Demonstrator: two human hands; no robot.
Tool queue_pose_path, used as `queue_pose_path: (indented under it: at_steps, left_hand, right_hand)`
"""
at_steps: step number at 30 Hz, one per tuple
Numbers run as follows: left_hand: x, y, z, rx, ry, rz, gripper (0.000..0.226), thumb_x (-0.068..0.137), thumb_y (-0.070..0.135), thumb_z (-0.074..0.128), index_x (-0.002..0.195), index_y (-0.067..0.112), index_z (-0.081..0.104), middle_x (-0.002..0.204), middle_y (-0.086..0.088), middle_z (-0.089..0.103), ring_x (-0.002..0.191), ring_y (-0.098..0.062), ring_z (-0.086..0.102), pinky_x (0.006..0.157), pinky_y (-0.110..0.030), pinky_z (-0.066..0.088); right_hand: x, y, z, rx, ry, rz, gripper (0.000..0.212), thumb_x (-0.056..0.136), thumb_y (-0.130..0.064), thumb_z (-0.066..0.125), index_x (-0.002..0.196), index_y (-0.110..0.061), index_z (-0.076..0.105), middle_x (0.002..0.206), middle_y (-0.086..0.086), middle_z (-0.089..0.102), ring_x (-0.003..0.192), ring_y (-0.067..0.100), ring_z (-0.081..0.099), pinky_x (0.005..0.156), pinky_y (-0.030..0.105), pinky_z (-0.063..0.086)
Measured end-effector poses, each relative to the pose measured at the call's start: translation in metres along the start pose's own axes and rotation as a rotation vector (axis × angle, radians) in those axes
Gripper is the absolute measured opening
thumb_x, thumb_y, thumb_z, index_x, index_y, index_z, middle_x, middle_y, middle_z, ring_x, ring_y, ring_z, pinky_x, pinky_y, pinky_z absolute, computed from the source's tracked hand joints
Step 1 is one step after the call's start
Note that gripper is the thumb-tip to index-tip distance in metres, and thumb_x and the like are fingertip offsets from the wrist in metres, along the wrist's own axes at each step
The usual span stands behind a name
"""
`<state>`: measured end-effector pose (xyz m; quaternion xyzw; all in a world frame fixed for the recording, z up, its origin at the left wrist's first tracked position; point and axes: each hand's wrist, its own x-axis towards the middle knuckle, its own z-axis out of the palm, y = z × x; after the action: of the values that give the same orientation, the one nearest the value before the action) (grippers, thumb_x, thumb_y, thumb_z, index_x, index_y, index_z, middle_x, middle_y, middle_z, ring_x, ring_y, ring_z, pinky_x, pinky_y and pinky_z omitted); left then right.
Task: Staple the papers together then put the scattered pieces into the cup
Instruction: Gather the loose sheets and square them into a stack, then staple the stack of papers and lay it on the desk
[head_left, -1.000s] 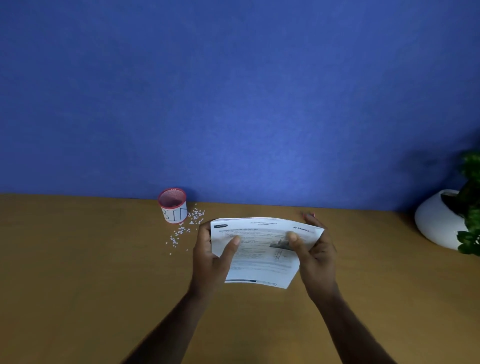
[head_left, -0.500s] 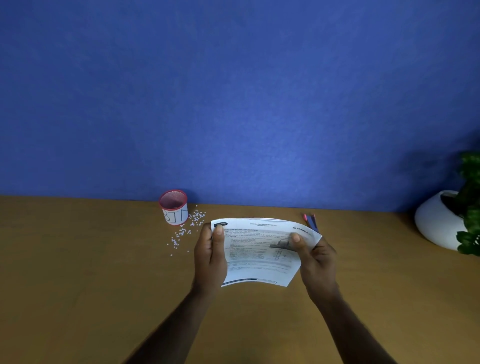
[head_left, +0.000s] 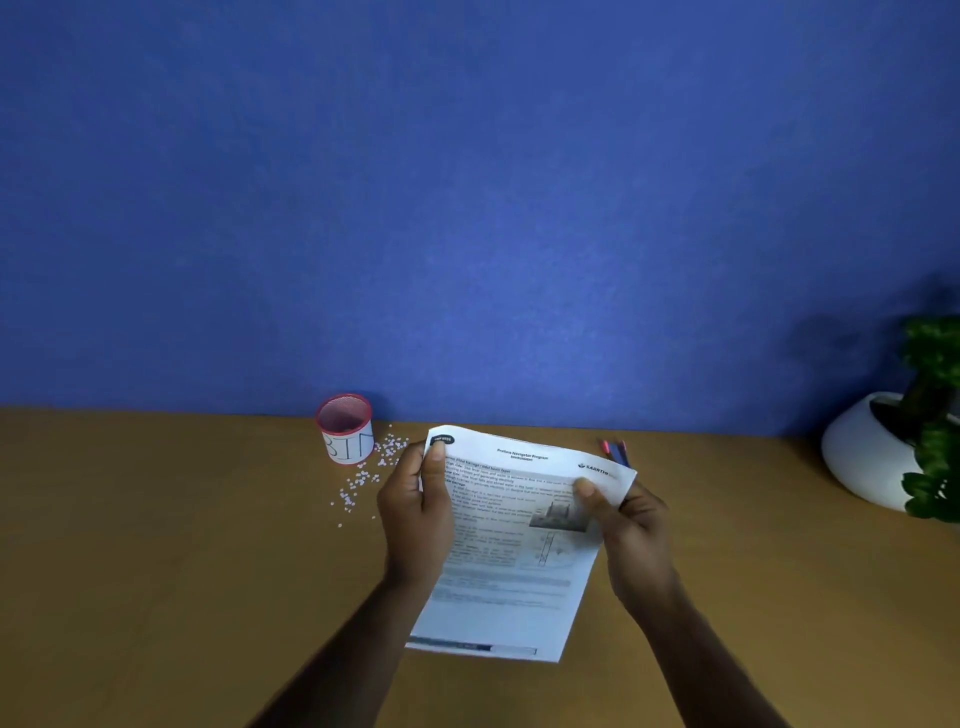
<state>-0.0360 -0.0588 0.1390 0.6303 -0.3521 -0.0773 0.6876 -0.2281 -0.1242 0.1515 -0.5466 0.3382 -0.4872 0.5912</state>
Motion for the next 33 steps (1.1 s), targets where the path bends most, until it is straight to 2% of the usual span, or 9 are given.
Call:
queue_pose_path:
  at_steps: [2,4,6,11,14,18,23,30,33]
  left_hand:
    - [0.006,-0.001,-0.001,0.081,-0.008,0.017,0.024,0.099,0.03,0.048,0.085,0.021,0.065,0.063,0.015,0.058,0.062,-0.001,0.052,0.059,-0.013,0.037]
    - [0.014,-0.003,-0.004,0.18,-0.052,0.059,0.027,0.099,0.035,0.048,0.085,0.022,0.066,0.065,0.012,0.061,0.063,-0.002,0.055,0.06,-0.02,0.041]
    - [0.021,-0.002,-0.006,0.273,-0.134,0.122,0.031,0.1,0.04,0.045,0.093,0.022,0.07,0.075,0.008,0.068,0.069,-0.009,0.061,0.063,-0.028,0.046]
    - [0.023,0.006,-0.001,0.503,-0.375,0.348,0.031,0.1,0.044,0.042,0.092,0.024,0.065,0.079,0.005,0.072,0.068,-0.017,0.065,0.058,-0.025,0.047]
    - [0.021,0.007,0.005,0.577,-0.485,0.398,0.033,0.1,0.049,0.039,0.097,0.026,0.063,0.084,0.006,0.073,0.073,-0.017,0.067,0.063,-0.03,0.054]
    - [0.022,0.006,0.009,0.582,-0.58,0.297,0.028,0.102,0.053,0.037,0.105,0.032,0.055,0.092,0.009,0.072,0.083,-0.017,0.067,0.07,-0.036,0.055]
    - [0.021,-0.007,0.012,0.64,-0.633,0.247,0.031,0.104,0.051,0.035,0.097,0.028,0.054,0.088,0.008,0.071,0.081,-0.018,0.067,0.071,-0.036,0.056]
    - [0.017,-0.019,0.026,0.662,-0.531,0.342,0.029,0.1,0.045,0.044,0.092,0.026,0.065,0.084,0.009,0.074,0.073,-0.014,0.07,0.065,-0.028,0.057]
    - [0.02,-0.023,0.035,0.662,-0.501,0.344,0.026,0.099,0.041,0.047,0.086,0.026,0.064,0.079,0.01,0.073,0.065,-0.011,0.068,0.059,-0.027,0.056]
  right_hand:
    - [0.008,-0.001,-0.007,-0.021,-0.023,0.022,0.013,0.088,-0.003,0.067,0.1,0.0,0.072,0.096,0.011,0.077,0.09,0.026,0.073,0.081,0.041,0.059]
    - [0.018,-0.004,-0.013,-0.141,-0.027,-0.021,0.016,0.084,-0.002,0.073,0.1,-0.005,0.073,0.094,0.002,0.078,0.095,0.013,0.071,0.09,0.03,0.053]
    - [0.025,-0.01,-0.013,-0.269,-0.068,-0.035,0.021,0.082,-0.005,0.076,0.103,-0.008,0.072,0.092,0.0,0.078,0.093,0.007,0.071,0.09,0.025,0.05]
    - [0.025,-0.018,0.014,-0.425,-0.258,-0.022,0.025,0.083,-0.018,0.078,0.108,-0.016,0.073,0.094,-0.001,0.078,0.087,0.014,0.074,0.073,0.028,0.059]
    - [0.024,-0.013,0.026,-0.385,-0.329,-0.01,0.007,0.09,-0.012,0.071,0.091,-0.007,0.076,0.081,0.01,0.076,0.07,0.017,0.071,0.06,0.03,0.055]
    - [0.019,-0.003,0.027,-0.341,-0.234,0.102,0.024,0.091,-0.01,0.069,0.067,-0.014,0.072,0.065,0.007,0.072,0.056,0.013,0.065,0.051,0.024,0.047]
    - [0.016,0.012,0.022,-0.258,-0.18,0.205,0.015,0.092,-0.009,0.067,0.081,-0.005,0.076,0.079,0.015,0.077,0.074,0.036,0.074,0.064,0.043,0.059]
    - [0.028,0.024,0.009,-0.15,-0.248,0.32,0.022,0.092,-0.019,0.068,0.089,0.003,0.072,0.087,0.022,0.075,0.077,0.037,0.072,0.067,0.04,0.057]
    - [0.048,0.037,0.0,-0.064,-0.058,0.347,0.029,0.095,-0.025,0.063,0.092,0.002,0.073,0.088,0.022,0.074,0.074,0.03,0.07,0.066,0.037,0.055]
